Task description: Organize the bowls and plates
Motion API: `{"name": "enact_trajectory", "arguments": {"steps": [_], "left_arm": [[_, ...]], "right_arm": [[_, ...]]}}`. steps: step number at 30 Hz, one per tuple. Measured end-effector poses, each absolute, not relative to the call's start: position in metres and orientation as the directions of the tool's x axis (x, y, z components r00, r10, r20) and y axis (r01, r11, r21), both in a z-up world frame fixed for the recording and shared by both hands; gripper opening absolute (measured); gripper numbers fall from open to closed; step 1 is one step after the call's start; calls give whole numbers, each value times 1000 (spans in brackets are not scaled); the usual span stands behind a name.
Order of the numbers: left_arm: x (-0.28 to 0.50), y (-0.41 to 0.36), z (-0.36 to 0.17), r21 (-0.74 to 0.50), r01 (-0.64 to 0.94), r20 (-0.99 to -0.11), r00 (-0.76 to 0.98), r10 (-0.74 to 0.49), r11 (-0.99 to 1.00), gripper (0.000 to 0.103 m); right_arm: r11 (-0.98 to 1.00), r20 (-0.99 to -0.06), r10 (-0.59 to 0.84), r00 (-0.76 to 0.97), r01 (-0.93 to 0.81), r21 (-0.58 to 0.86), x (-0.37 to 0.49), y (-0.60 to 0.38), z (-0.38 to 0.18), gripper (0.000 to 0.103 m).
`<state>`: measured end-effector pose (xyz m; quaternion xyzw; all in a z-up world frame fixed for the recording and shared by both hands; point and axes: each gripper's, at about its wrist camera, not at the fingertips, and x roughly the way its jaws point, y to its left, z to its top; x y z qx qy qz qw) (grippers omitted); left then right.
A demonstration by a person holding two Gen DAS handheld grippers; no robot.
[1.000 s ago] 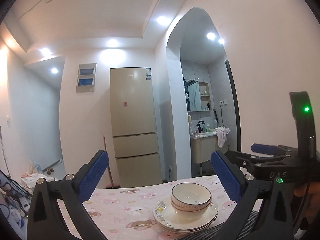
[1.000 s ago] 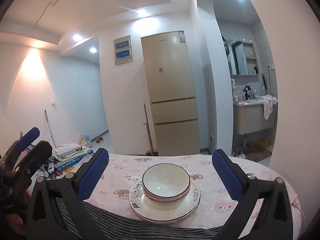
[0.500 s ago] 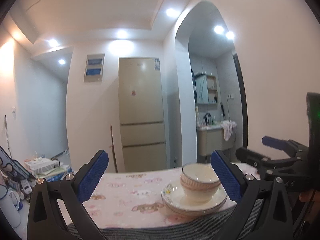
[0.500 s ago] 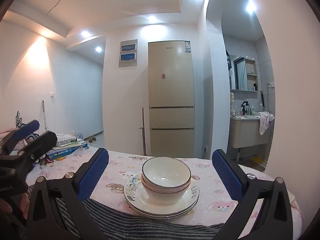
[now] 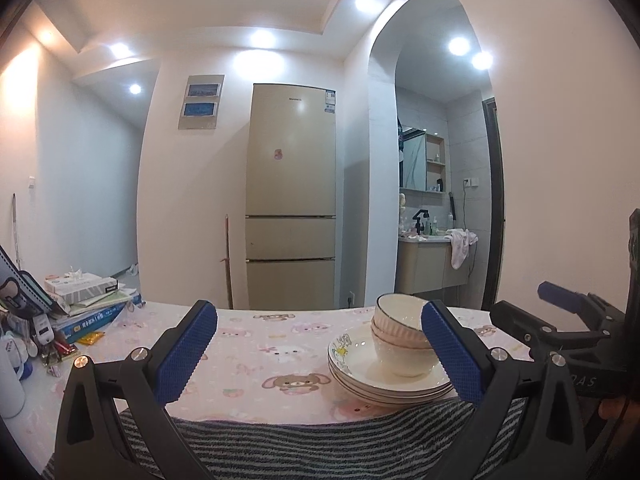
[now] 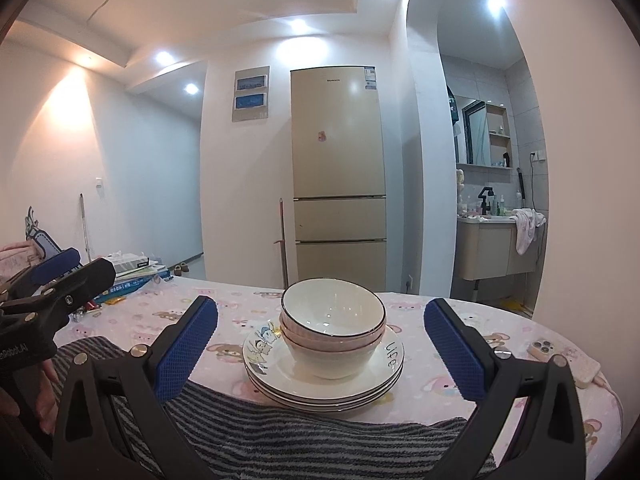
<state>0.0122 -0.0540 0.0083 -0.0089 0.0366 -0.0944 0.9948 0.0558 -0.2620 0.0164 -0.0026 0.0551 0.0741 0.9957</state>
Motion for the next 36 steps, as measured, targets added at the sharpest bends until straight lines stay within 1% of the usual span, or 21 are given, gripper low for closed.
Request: {"name": "enact_trajectory", "arguments": {"steps": [3, 7, 11, 13, 23, 36], "left_arm": [[17, -58, 2, -6, 171, -109, 979, -170, 985, 103], [20, -62, -1, 15, 174, -120, 978, -171, 985, 103], [20, -71, -4, 54, 184, -128, 976, -176, 981, 103], [19, -72, -4, 58, 181, -125, 977, -173, 982, 103], [11, -64, -4, 26, 157, -80, 985, -154, 987, 103], [14, -53, -5, -20, 148, -93, 984, -149, 989, 103]], "right_arm": [[990, -114, 133, 985, -138, -31, 54, -256, 10, 103], [989, -131, 129, 983, -138, -62, 56, -250, 9, 103], [987, -177, 124, 976, -139, -77, 63, -245, 5, 103], [988, -185, 124, 975, -139, -69, 65, -247, 6, 103], [994, -134, 105, 985, -109, -18, 55, -259, 9, 103], [995, -115, 97, 989, -97, 10, 52, -266, 10, 103]]}}
